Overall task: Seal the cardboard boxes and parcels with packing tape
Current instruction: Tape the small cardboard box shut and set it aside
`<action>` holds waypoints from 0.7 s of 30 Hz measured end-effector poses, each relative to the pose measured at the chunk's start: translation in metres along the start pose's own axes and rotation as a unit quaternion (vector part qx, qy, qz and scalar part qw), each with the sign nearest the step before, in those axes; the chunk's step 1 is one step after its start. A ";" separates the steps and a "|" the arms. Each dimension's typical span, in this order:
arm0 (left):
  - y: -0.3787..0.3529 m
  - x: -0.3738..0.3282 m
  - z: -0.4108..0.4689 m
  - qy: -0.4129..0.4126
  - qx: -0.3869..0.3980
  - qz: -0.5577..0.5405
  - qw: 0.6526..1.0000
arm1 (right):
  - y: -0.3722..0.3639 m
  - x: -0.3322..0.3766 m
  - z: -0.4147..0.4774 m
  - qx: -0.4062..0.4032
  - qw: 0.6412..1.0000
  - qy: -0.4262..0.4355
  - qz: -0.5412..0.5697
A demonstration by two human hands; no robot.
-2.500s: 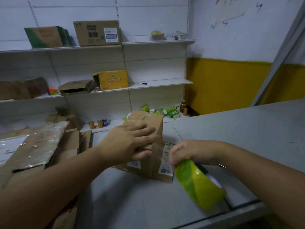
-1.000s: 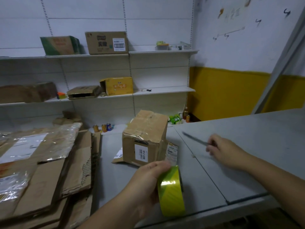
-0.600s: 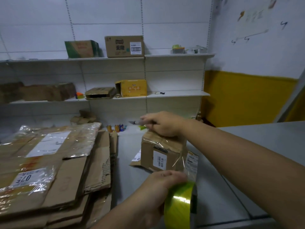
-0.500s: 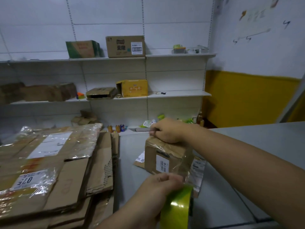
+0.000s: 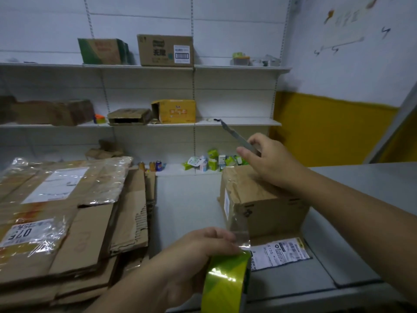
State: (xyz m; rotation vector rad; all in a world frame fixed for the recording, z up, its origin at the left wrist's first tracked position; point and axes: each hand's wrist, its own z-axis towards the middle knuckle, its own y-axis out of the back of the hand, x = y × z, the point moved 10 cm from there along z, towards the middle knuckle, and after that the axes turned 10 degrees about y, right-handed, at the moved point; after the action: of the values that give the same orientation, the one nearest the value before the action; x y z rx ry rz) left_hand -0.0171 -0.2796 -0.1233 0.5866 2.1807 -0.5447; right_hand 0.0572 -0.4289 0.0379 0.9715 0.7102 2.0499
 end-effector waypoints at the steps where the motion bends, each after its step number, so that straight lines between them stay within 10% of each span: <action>1: -0.002 0.000 0.000 -0.001 0.003 -0.001 1.000 | -0.001 0.004 -0.008 0.032 0.999 0.008 0.036; 7: -0.006 -0.002 0.004 -0.019 -0.026 -0.035 0.999 | -0.003 0.014 -0.053 0.212 0.975 0.053 -0.024; 21: -0.005 -0.010 0.001 -0.059 -0.052 -0.050 0.996 | -0.023 0.061 -0.061 0.221 0.901 0.288 -0.239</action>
State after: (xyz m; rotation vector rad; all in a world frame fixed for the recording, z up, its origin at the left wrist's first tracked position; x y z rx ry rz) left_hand -0.0133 -0.2870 -0.1151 0.3816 2.1205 -0.5012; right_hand -0.0097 -0.3763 0.0113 0.3284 1.6062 1.7487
